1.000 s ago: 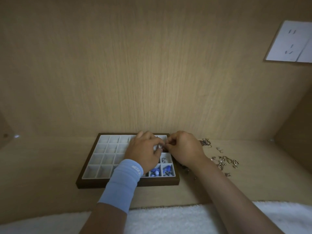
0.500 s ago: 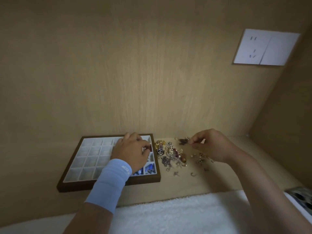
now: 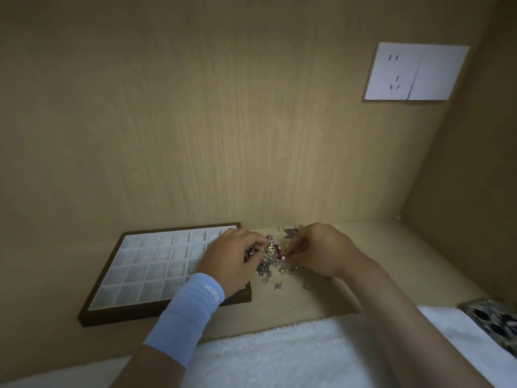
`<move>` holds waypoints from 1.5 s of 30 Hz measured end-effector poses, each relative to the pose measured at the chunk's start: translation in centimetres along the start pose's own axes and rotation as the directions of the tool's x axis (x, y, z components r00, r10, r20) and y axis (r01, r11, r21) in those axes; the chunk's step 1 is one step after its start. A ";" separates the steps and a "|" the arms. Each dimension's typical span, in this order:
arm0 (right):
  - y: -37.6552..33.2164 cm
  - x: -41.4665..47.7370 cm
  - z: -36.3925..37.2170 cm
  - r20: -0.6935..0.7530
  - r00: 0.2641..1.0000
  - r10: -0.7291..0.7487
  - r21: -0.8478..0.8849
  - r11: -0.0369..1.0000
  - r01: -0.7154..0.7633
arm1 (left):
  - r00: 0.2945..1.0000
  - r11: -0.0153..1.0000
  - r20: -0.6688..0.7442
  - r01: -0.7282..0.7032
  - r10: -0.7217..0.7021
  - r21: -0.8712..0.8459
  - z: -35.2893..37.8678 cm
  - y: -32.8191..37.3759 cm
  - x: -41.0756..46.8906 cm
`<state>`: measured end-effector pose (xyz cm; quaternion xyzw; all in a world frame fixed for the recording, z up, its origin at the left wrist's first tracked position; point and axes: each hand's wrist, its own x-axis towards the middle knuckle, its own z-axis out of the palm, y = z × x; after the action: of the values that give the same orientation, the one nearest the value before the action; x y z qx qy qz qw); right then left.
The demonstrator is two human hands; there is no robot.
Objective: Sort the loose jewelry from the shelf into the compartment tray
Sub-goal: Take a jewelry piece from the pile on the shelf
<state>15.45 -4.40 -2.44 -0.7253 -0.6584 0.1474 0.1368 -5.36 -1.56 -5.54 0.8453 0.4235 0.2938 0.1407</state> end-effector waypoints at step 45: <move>-7.7 3.5 4.4 -0.030 0.945 -0.325 -0.021 0.946 0.324 | 0.985 0.985 0.058 0.156 -0.160 0.071 -3.6 -5.7 -0.8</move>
<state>7.01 -0.21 -3.59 -0.6103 -0.7677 0.1058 0.1642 -11.58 1.15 -5.73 0.8222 0.4938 0.2408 0.1489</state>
